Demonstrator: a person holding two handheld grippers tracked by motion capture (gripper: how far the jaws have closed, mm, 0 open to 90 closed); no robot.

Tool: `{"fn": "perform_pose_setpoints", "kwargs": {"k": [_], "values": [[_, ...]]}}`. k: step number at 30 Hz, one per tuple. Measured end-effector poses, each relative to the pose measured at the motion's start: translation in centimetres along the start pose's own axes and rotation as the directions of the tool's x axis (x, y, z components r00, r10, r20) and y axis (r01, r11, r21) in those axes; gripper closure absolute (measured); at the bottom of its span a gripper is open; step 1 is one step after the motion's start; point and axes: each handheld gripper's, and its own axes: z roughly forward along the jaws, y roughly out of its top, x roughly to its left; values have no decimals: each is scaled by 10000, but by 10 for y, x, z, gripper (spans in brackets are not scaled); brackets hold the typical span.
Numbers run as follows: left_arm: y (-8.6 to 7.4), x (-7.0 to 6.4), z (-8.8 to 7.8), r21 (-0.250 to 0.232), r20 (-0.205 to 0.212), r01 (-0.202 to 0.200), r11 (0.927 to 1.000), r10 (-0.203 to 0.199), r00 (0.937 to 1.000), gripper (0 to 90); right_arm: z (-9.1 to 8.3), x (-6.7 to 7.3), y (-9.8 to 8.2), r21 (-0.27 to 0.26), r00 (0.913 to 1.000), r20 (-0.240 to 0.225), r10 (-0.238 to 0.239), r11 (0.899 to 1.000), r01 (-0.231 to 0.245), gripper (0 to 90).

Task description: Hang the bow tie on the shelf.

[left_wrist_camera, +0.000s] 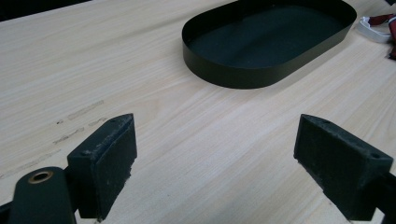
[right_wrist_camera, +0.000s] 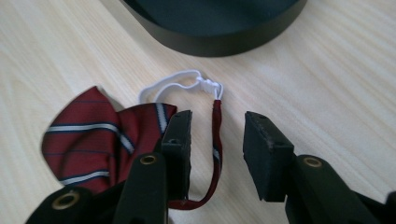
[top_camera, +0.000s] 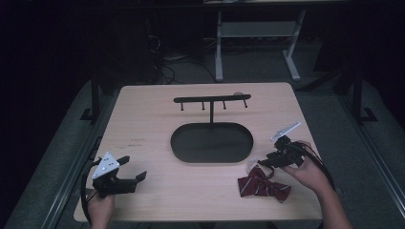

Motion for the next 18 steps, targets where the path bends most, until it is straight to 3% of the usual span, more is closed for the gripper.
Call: {"fn": "perform_pose_setpoints", "kwargs": {"k": [10, 15, 18], "values": [[0, 1, 1, -11, 0, -4, 10000, 4, 10000, 131, 14, -6, 2, 643, 10000, -22, -18, 9979, 19, 670], [0, 1, -1, -48, -59, -10, 10000, 9, 10000, 131, 21, -4, 3, 993, 9997, 201, -152, 9950, 131, 710], [-1, 2, 0, -44, -80, 173, 9998, -173, 9998, 130, 24, -3, 4, 1113, 9996, 224, -184, 9937, 158, 736]]}}
